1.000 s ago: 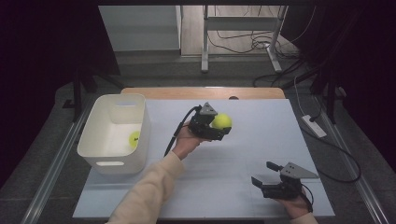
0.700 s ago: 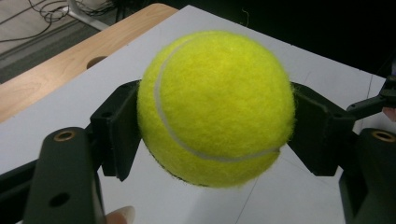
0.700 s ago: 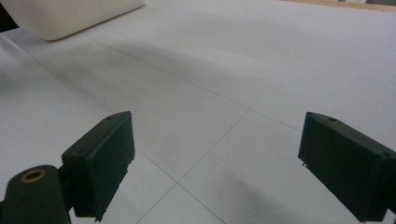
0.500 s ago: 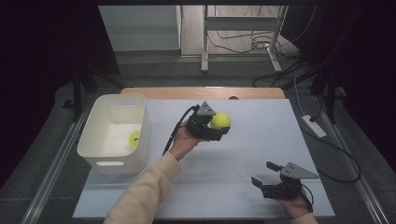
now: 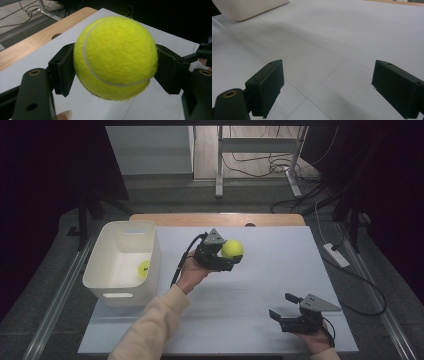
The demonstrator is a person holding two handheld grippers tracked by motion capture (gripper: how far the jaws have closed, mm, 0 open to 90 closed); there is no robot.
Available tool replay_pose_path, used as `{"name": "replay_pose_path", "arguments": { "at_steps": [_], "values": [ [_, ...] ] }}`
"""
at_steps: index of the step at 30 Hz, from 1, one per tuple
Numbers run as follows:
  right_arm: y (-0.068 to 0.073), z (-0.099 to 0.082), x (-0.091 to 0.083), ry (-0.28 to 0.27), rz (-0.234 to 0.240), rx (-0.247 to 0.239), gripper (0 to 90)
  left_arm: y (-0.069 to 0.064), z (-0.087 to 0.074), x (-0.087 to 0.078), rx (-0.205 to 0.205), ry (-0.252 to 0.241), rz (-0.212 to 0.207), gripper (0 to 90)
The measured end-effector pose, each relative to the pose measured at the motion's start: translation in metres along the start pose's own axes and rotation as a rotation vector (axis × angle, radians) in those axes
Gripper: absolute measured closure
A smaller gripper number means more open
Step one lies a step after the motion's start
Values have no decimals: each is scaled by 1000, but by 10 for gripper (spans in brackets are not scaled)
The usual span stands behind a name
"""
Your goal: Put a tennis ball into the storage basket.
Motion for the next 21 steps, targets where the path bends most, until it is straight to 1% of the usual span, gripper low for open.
{"name": "replay_pose_path", "arguments": {
  "at_steps": [6,12,21],
  "values": [
    [0,0,0,-1,1,0,107,1,-1,-5,-2,-8,5,267],
    [1,0,0,2,0,-1,107,3,-3,-14,-7,-26,12,267],
    [1,0,1,1,2,-3,107,8,-6,-19,-16,-34,25,267]
  ]
}}
Point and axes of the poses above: each handheld gripper's, and its own axes: x roughly forward along the jaws, z roughly out of its top, y roughly to its left, the point moved 7 cm from there along x, roughly forward along the jaws, and after that the axes turned 11 degrees about -x, right-handed, at the moved point
